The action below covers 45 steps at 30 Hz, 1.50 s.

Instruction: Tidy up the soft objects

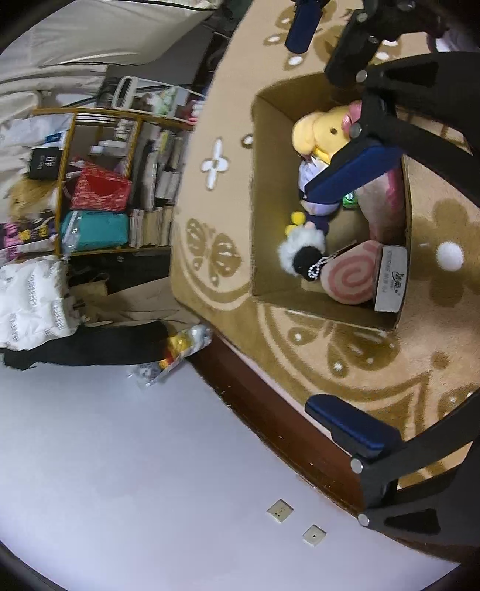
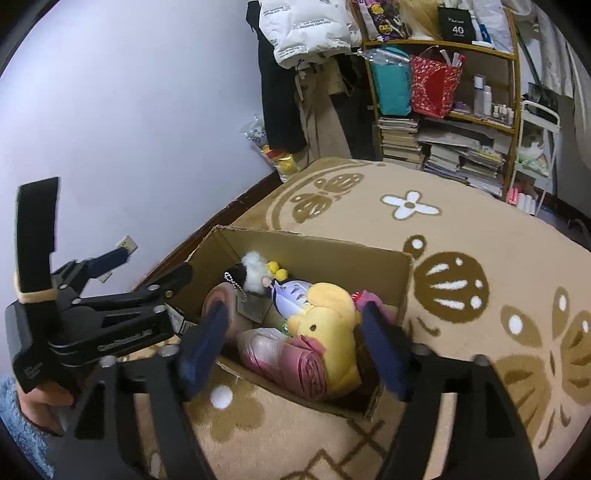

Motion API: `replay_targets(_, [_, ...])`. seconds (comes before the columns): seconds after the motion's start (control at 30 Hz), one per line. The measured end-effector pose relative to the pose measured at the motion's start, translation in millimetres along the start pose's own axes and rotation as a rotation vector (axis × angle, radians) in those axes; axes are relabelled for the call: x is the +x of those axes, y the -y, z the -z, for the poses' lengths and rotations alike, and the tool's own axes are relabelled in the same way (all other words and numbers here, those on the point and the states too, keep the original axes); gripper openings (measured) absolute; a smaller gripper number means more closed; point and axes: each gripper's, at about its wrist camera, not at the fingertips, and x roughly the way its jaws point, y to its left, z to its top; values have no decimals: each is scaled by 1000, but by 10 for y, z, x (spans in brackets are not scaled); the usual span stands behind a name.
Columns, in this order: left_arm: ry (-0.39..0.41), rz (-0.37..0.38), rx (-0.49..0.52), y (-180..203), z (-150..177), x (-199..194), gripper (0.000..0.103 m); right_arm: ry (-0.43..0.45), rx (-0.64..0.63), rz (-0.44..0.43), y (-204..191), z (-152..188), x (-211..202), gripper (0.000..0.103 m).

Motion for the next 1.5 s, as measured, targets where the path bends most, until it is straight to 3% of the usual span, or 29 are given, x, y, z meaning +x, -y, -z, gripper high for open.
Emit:
replay_targets(0.13, [32,-2,14,-36,-8,-200,103,19,8,13,-22,-8,-147,103])
replay_targets(0.27, [40,40,-9,-92,-4,-362,103,37,32,7,-10,11,-305,103])
replay_targets(0.43, [63,23,-25,-158,38,-582,103,70,68,28,18,57,-509,103])
replay_targets(0.53, [83,52,-27,-202,97,-745,103,82,79,39,37,91,-648,103])
replay_targets(0.8, [151,26,-41,-297,230,-1190,103,135,57,47,-11,145,-1055,103])
replay_targets(0.93, [222,22,-74,-352,304,-1474,103,176,40,38,-109,203,-1288,103])
replay_targets(1.17, [274,-7,-35,-308,478,-1806,103,248,12,44,-269,387,-1598,103])
replay_targets(1.5, [292,3,-53,-330,788,-1902,103,298,-6,51,-342,735,-1645,103])
